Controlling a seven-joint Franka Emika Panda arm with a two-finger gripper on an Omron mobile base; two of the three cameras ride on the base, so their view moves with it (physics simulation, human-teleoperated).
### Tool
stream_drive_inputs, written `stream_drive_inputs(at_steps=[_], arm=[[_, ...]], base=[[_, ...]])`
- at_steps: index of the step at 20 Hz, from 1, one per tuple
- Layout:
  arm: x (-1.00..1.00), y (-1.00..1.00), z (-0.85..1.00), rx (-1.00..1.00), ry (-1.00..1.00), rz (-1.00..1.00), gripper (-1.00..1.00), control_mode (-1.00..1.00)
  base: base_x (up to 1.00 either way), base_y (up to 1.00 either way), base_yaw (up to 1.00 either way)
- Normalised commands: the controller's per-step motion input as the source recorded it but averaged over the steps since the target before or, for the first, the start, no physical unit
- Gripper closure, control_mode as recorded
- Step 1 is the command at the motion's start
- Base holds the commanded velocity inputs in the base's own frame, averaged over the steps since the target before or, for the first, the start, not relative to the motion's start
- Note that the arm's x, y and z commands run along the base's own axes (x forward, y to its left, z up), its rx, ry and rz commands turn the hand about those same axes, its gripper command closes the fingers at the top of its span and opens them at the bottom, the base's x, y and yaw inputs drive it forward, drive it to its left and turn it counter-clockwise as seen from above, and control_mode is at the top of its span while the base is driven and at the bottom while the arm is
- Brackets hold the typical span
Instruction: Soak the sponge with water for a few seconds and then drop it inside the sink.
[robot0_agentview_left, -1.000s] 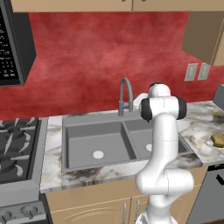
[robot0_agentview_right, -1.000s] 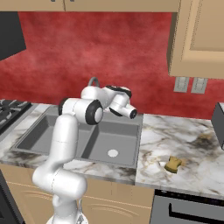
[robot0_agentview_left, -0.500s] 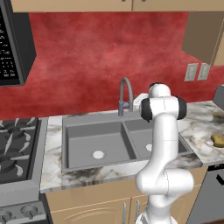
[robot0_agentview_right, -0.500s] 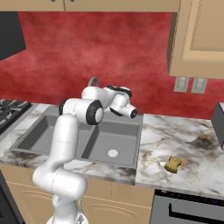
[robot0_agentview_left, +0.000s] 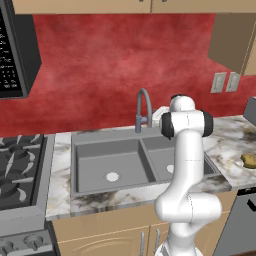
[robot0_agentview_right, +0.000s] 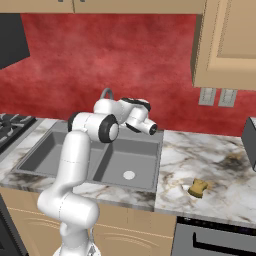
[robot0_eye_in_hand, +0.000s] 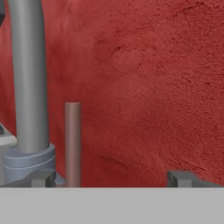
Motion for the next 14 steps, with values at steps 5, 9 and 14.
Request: stream_drive_inputs(at_steps=[5,9,14], arm=[[0.22,0.00,0.00,0.00,0.00,-0.01,-1.00,-1.00],[0.29,0.00,0.00,0.00,0.00,0.00,-1.00,-1.00],[0.32,0.00,0.00,0.00,0.00,-0.03,-1.00,-1.00]], base=[[0.00,0.00,0.00],[0.00,0.00,0.00],[0.00,0.00,0.00]])
